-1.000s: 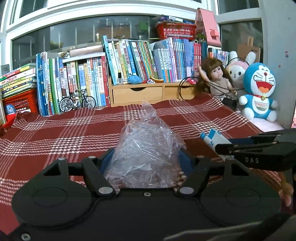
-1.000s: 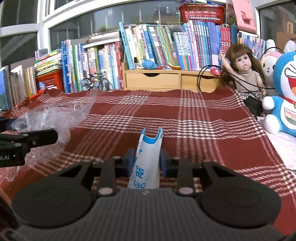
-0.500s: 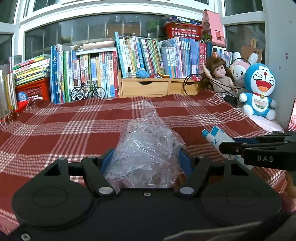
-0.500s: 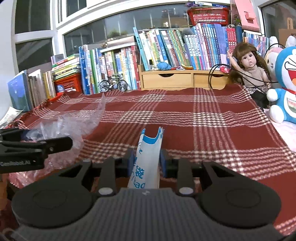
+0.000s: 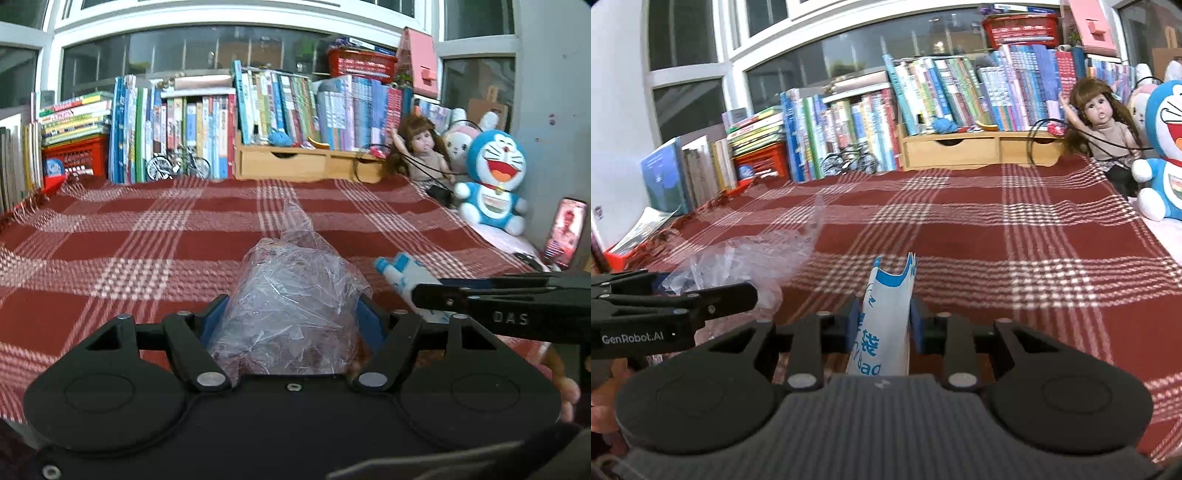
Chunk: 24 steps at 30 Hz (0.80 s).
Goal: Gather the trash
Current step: 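Lift the plastic bag and paper cup off the table toward the bin, then lower both grippers into the white bin and open them to release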
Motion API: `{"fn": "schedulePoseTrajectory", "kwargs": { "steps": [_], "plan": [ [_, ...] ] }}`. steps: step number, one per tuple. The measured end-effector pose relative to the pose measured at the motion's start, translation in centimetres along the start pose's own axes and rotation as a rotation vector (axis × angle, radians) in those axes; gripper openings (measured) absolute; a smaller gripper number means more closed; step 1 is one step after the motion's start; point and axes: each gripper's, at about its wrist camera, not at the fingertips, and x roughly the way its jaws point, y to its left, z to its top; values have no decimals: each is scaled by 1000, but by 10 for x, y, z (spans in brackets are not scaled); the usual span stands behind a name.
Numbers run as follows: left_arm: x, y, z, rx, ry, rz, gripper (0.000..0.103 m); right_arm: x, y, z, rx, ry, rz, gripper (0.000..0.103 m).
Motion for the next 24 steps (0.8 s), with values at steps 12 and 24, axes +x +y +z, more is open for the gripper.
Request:
{"fn": "schedulePoseTrajectory", "kwargs": {
  "steps": [12,24],
  "plan": [
    [-43,-3,-38,-12,101,-67,70,-24,9,-34,40,83,51,34],
    [-20,-14,-91,-20,305,-69,69,-14,16,-88,95,232,70,34]
  ]
}}
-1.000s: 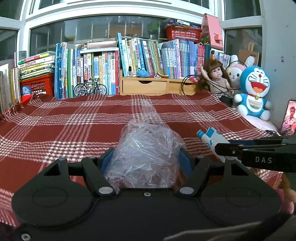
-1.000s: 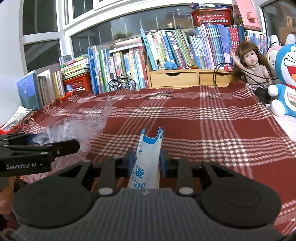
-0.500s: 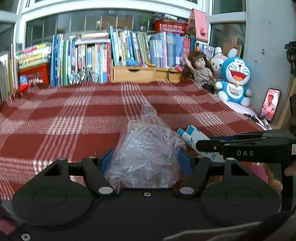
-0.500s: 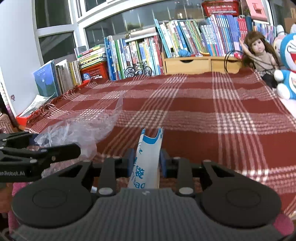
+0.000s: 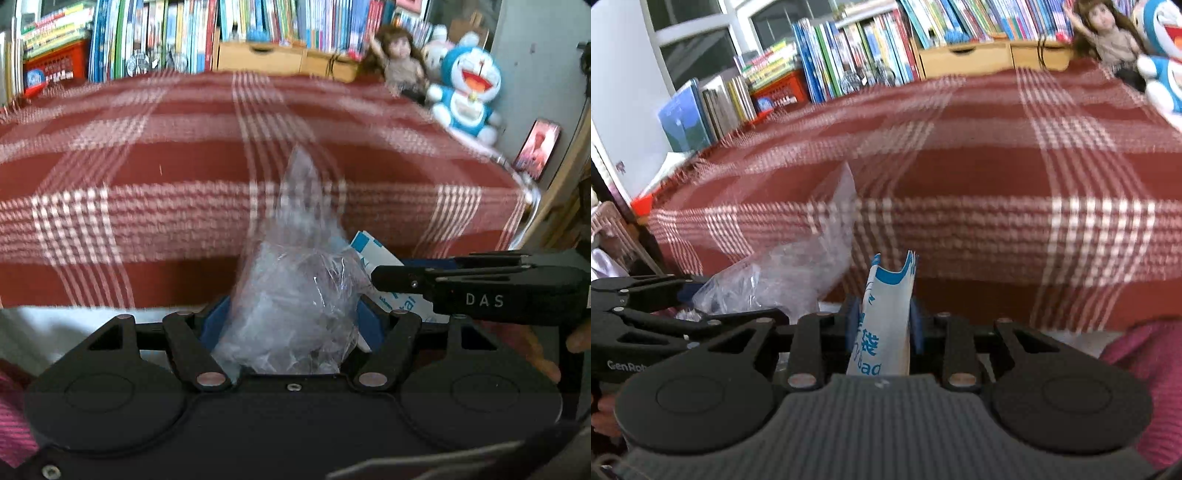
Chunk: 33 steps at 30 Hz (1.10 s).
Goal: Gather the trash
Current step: 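Lower both grippers into the white bin and open them to release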
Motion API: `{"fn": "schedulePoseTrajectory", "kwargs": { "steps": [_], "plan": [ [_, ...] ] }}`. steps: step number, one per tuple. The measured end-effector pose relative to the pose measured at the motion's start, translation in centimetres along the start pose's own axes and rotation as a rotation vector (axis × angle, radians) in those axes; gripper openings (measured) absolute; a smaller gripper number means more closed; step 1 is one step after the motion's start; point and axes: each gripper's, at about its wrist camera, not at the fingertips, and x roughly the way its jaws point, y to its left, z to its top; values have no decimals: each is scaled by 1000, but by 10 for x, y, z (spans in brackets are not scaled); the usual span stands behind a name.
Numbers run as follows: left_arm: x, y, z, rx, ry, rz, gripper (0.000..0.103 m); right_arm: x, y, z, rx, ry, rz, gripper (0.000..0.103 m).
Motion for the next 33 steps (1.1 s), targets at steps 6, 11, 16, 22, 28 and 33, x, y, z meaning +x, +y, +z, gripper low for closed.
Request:
{"fn": "schedulePoseTrajectory", "kwargs": {
  "steps": [6,11,16,22,28,33],
  "plan": [
    [33,4,-18,-40,118,16,67,24,-11,-20,47,77,-20,34],
    [64,11,-33,-82,207,37,67,44,-18,-33,72,130,-31,34],
    [94,19,-42,-173,306,47,67,62,-24,-43,113,179,-27,34],
    [116,18,-44,-151,359,76,67,77,-25,-48,121,219,-36,36],
    [136,16,-50,-159,409,98,67,92,-26,-52,140,244,-47,37],
    [143,19,-50,-166,423,107,68,100,-24,-54,144,258,-53,38]
  ]
}}
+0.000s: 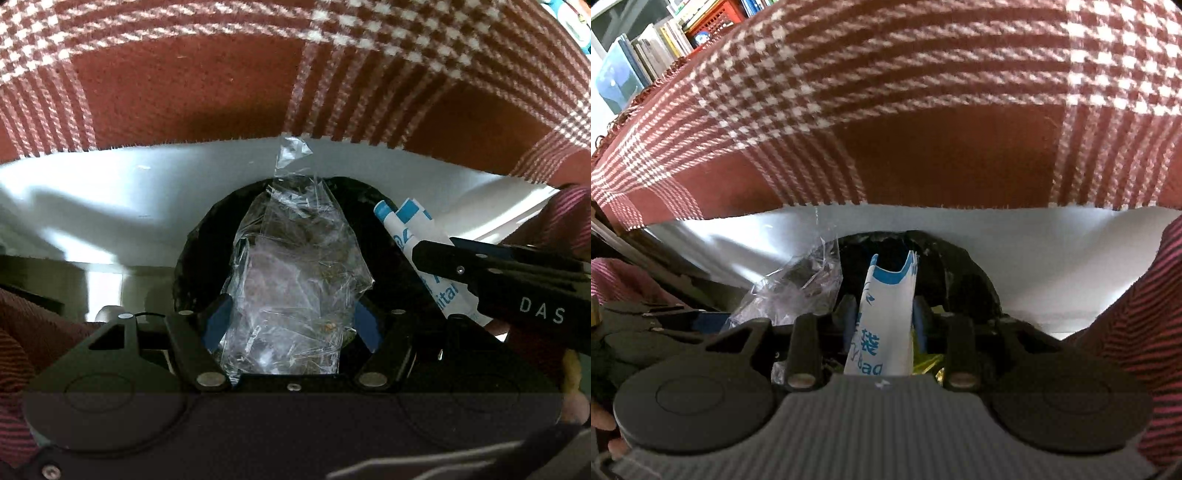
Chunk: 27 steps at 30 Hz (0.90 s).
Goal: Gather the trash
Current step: 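Lower both grippers into the white bin and open them to release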
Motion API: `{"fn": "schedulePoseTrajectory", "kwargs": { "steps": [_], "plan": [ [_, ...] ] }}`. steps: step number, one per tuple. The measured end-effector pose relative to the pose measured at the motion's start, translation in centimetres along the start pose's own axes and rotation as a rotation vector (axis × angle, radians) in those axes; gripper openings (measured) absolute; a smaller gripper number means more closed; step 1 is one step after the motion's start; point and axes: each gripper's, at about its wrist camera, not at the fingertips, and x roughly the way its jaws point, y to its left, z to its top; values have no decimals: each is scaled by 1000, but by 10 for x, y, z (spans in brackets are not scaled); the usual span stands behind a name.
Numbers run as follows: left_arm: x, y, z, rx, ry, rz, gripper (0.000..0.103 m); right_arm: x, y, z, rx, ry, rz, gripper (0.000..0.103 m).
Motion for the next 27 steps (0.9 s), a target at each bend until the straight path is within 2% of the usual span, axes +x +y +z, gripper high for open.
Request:
{"fn": "schedulePoseTrajectory", "kwargs": {
  "steps": [22,27],
  "plan": [
    [5,-3,8,6,0,4,73,15,-4,-1,31,19,-9,43],
    [7,-1,7,9,3,-12,80,15,-2,-2,37,17,-13,47]
  ]
}}
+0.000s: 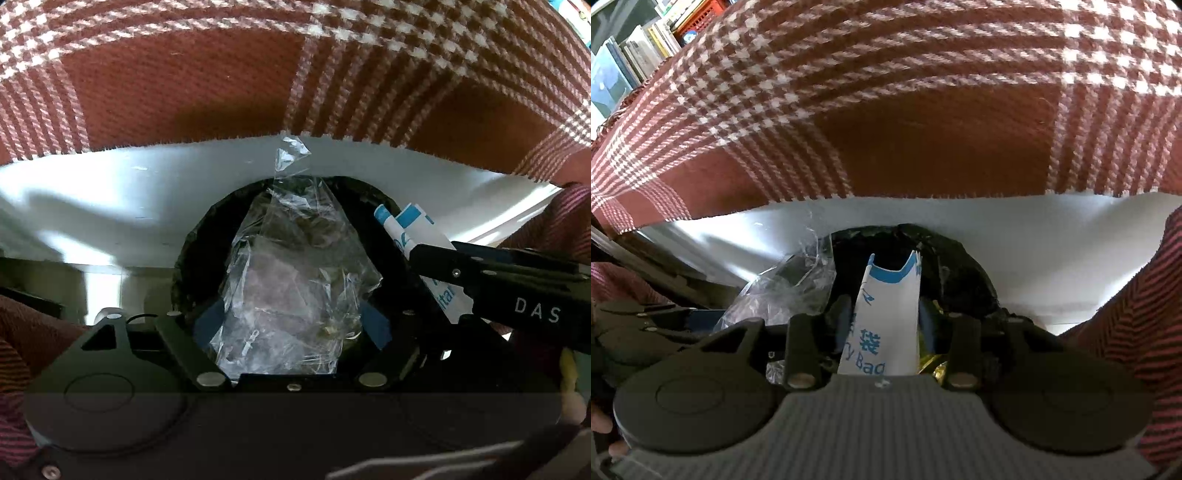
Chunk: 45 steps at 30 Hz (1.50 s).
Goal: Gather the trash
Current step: 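Lower both grippers into the white bin and open them to release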
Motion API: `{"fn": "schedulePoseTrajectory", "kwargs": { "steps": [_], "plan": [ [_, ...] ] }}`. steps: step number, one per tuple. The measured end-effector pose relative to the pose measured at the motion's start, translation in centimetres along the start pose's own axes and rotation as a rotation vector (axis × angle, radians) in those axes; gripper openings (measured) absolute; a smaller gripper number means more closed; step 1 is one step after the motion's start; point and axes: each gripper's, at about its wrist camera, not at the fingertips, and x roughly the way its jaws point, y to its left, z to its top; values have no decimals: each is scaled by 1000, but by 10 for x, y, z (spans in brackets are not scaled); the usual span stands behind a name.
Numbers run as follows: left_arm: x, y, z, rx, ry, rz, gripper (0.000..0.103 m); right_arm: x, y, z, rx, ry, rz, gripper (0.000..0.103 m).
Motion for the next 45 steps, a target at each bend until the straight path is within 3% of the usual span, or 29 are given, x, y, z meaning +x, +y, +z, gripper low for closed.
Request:
{"fn": "schedulePoseTrajectory", "kwargs": {
  "steps": [11,18,27,45],
  "plan": [
    [0,4,-2,3,-2,-17,86,-3,1,1,-2,-11,-2,57],
    [-1,4,-2,-5,-6,-29,98,-9,-1,5,10,-21,-1,69],
    [-2,2,-3,1,-26,-18,99,-13,-9,3,14,-33,4,83],
    [-16,-3,-6,15,-59,27,99,-27,6,3,-27,-48,-36,98]
  ]
}}
